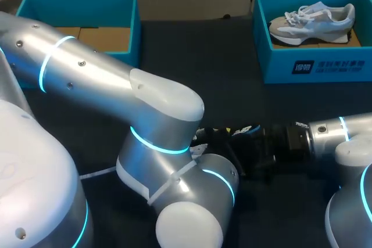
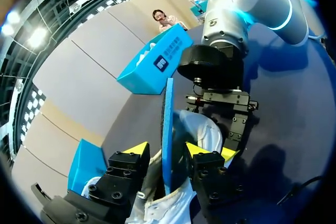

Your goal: Take the shoe out of the shoebox, open the shoe tongue, remove and reinsert the insole, then place the shoe into the shoebox

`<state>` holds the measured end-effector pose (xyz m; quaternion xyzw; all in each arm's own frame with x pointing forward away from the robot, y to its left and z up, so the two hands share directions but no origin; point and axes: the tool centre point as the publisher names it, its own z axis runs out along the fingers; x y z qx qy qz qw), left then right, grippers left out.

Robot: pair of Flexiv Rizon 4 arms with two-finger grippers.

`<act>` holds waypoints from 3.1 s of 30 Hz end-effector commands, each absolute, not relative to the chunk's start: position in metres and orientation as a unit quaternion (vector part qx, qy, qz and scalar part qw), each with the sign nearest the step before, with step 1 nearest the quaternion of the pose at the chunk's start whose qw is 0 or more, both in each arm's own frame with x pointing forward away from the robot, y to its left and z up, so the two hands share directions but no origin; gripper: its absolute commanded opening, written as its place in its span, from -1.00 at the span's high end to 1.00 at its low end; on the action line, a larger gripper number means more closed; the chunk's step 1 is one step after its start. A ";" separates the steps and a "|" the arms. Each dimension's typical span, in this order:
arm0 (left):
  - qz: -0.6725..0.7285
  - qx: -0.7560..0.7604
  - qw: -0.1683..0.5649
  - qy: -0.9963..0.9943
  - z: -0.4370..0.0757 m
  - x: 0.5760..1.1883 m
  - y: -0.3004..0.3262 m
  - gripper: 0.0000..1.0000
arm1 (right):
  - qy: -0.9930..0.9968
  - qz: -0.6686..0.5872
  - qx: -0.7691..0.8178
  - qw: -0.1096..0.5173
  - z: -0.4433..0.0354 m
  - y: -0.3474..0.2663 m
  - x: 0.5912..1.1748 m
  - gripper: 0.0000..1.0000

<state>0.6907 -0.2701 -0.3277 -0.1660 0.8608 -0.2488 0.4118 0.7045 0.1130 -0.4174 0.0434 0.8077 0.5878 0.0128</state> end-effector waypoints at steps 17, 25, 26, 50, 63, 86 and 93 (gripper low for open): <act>-0.261 -0.155 0.389 0.870 -0.333 0.706 -0.265 0.29 | 0.809 0.587 0.044 0.013 -0.417 0.115 0.704 1.00; -0.265 -0.151 0.389 0.869 -0.333 0.708 -0.264 0.50 | 0.809 0.587 0.044 0.013 -0.417 0.115 0.704 1.00; -0.266 -0.150 0.388 0.869 -0.333 0.709 -0.265 0.65 | 0.809 0.587 0.044 0.013 -0.417 0.115 0.704 1.00; -0.290 -0.166 0.325 0.885 -0.305 0.710 -0.271 1.00 | 0.809 0.587 0.044 0.013 -0.417 0.115 0.704 1.00; -0.280 -0.196 0.269 0.900 -0.285 0.717 -0.287 1.00 | 0.809 0.587 0.044 0.013 -0.417 0.115 0.704 1.00; -0.288 -0.238 0.094 0.923 -0.220 0.725 -0.316 1.00 | 0.809 0.587 0.044 0.013 -0.417 0.115 0.704 1.00; -0.328 -0.226 0.011 0.917 -0.193 0.722 -0.316 1.00 | 0.809 0.587 0.044 0.013 -0.417 0.115 0.704 1.00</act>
